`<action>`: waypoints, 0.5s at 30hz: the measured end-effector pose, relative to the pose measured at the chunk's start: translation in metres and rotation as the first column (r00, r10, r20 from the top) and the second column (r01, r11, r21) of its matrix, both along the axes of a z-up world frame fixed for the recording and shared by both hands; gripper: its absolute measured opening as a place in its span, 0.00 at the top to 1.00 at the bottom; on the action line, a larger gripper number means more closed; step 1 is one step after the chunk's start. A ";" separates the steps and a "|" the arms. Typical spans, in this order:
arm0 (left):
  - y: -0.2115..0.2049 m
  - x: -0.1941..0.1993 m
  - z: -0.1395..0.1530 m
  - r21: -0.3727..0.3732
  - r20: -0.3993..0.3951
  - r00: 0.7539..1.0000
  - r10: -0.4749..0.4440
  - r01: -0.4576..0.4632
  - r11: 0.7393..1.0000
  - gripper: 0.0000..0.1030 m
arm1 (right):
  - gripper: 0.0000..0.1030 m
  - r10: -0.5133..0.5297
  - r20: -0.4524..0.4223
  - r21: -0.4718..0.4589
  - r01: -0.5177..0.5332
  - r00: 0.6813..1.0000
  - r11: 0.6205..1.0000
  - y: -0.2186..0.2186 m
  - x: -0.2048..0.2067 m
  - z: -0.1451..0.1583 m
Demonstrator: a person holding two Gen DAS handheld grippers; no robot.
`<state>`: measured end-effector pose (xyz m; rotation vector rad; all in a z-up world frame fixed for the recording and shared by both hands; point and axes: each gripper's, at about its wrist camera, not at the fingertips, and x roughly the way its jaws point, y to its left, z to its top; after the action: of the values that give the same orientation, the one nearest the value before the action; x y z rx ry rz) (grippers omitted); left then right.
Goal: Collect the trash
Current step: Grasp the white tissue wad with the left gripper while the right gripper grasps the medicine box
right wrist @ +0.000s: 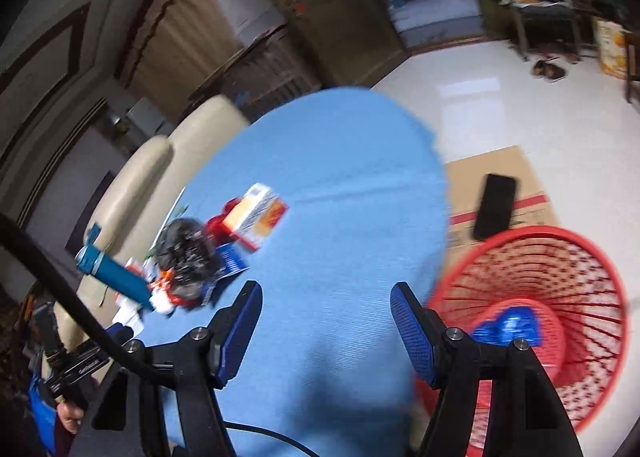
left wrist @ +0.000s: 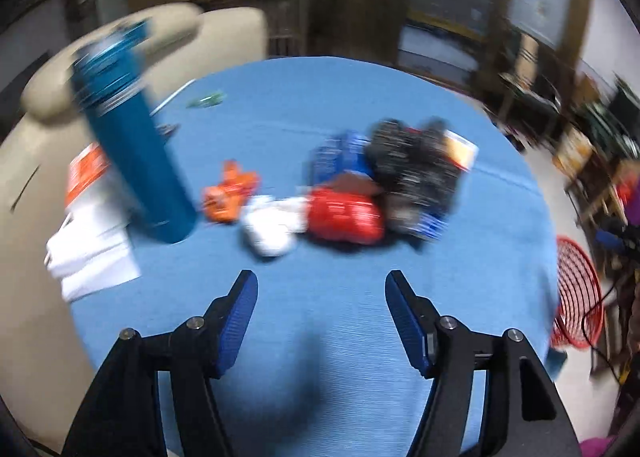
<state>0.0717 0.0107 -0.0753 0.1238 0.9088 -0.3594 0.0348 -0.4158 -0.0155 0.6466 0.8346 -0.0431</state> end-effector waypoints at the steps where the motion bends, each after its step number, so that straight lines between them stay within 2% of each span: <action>1: 0.010 0.006 0.000 -0.009 -0.001 1.000 0.023 -0.024 1.000 0.35 | 0.32 0.008 -0.005 0.011 -0.008 1.000 1.000 0.003 0.009 -0.002; 3: 0.022 0.018 0.000 -0.024 -0.001 0.999 0.053 -0.053 0.998 0.35 | 0.32 0.025 -0.023 0.044 -0.024 0.999 0.999 0.011 0.036 -0.007; 9: 0.024 0.051 -0.010 -0.061 -0.018 0.997 0.071 -0.072 0.996 0.35 | 0.32 0.040 -0.092 0.137 -0.027 0.995 0.990 0.026 0.116 -0.020; 15: 0.024 0.090 -0.031 -0.103 -0.088 0.991 0.100 -0.108 0.989 0.35 | 0.32 0.010 -0.213 0.207 0.035 0.977 0.978 0.040 0.196 -0.045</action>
<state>0.1616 0.0344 -0.1064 -0.0376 0.9711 -0.3173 0.2303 -0.3760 -0.0609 0.8570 1.0513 -0.0363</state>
